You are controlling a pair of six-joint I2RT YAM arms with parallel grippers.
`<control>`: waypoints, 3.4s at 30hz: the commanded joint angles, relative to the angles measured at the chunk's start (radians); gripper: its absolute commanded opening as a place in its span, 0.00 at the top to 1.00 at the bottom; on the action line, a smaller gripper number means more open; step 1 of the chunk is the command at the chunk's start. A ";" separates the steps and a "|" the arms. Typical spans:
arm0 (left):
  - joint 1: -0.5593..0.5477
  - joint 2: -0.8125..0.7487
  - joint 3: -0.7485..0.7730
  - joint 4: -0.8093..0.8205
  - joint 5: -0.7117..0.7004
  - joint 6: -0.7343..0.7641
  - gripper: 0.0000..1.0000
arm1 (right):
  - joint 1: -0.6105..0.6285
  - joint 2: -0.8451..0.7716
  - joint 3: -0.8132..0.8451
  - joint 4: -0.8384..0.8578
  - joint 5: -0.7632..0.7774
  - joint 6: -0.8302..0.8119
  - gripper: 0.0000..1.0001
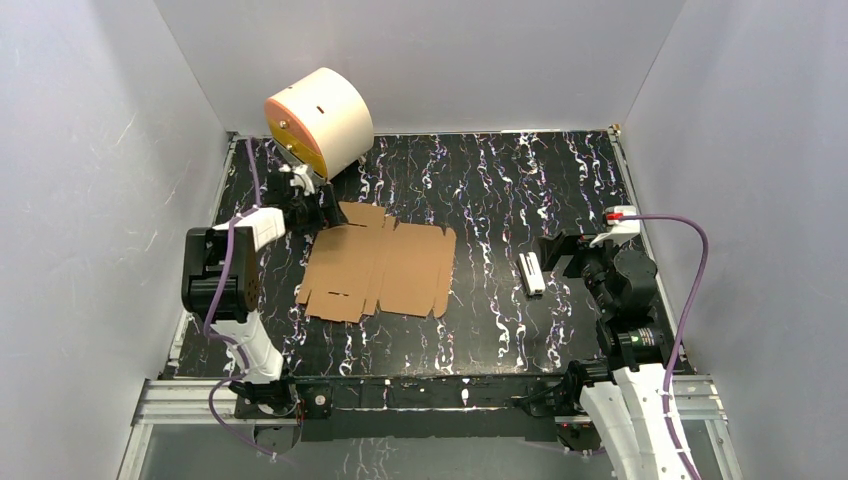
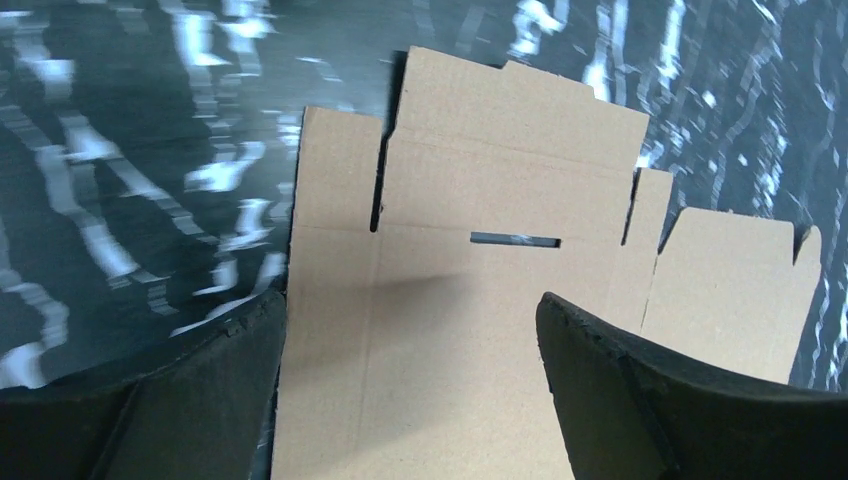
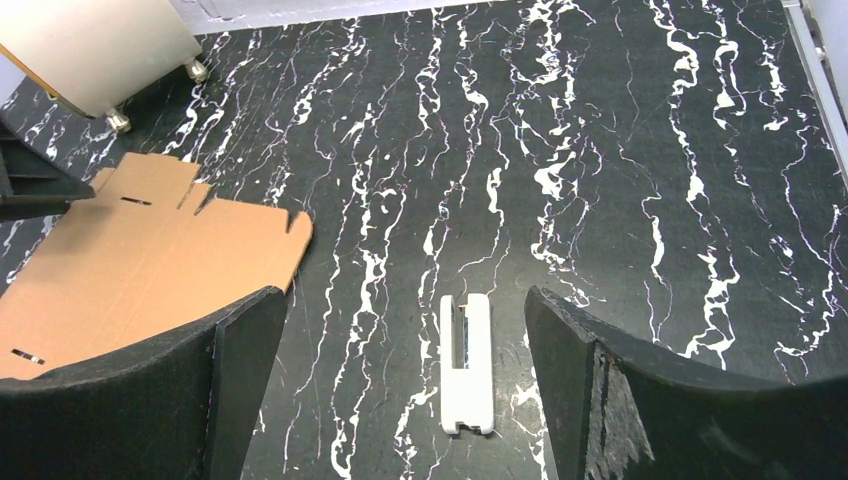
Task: Fold the paper box
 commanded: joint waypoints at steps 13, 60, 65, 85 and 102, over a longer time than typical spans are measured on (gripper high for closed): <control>-0.296 -0.002 0.055 -0.113 0.090 0.086 0.08 | 0.018 0.061 0.071 -0.010 -0.121 0.000 0.01; -0.324 -0.921 -0.572 -0.209 -0.334 -0.549 0.04 | 0.219 1.079 0.351 0.121 -0.253 -0.140 0.04; -0.324 -0.853 -0.538 -0.241 -0.310 -0.505 0.04 | 0.226 1.108 0.328 0.114 -0.227 -0.134 0.06; -0.323 -0.943 -0.531 -0.232 -0.311 -0.482 0.05 | 0.254 0.861 0.279 -0.009 -0.111 -0.099 0.03; -0.324 -0.987 -0.554 -0.242 -0.308 -0.498 0.05 | 0.255 0.636 0.232 -0.049 -0.090 -0.089 0.01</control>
